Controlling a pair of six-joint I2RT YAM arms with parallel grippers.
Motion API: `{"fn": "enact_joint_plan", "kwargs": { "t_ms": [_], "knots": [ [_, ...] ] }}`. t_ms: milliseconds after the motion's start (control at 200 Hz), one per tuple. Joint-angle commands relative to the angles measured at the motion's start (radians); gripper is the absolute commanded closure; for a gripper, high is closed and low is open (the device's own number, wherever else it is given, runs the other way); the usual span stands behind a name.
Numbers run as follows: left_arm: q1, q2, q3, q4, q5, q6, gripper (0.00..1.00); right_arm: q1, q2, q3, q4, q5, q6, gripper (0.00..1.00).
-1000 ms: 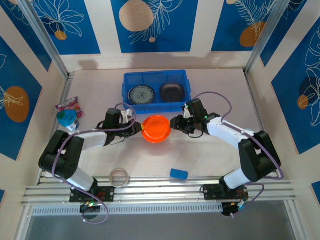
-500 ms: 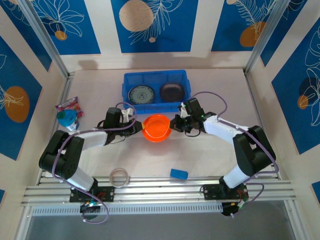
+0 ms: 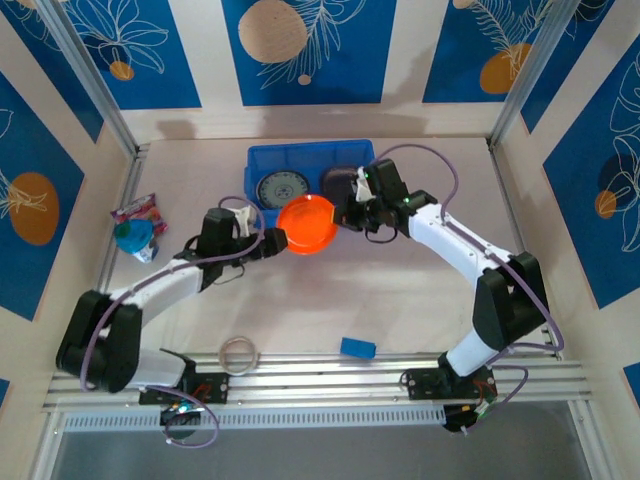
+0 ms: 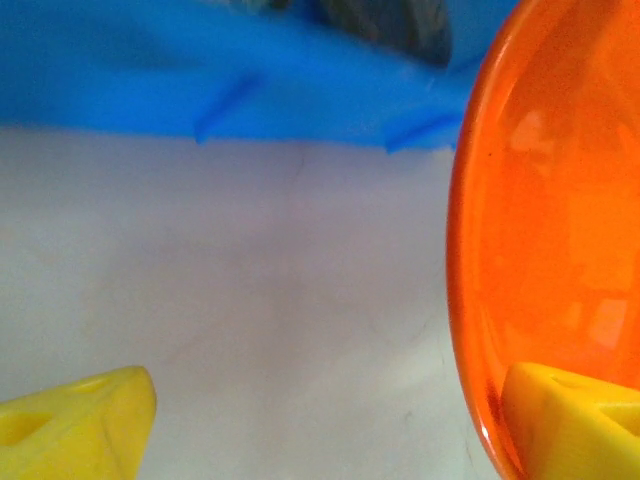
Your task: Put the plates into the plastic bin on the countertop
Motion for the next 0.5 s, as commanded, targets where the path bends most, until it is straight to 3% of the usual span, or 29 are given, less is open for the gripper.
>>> {"fn": "enact_joint_plan", "kwargs": {
  "t_ms": [0, 175, 490],
  "knots": [
    [-0.006, -0.084, 0.006, -0.172, -0.15, 0.107, 0.09, -0.024, 0.078, 0.161, -0.042, 0.07, -0.034, 1.0],
    [0.001, -0.179, -0.019, -0.219, -0.234, 0.141, 0.05, -0.047, 0.282, 0.426, -0.068, 0.079, -0.028, 1.0],
    [0.02, -0.222, -0.05, -0.216, -0.237, 0.138, 0.04, -0.069, 0.613, 0.748, -0.062, -0.003, 0.026, 1.0]
  ]
}}
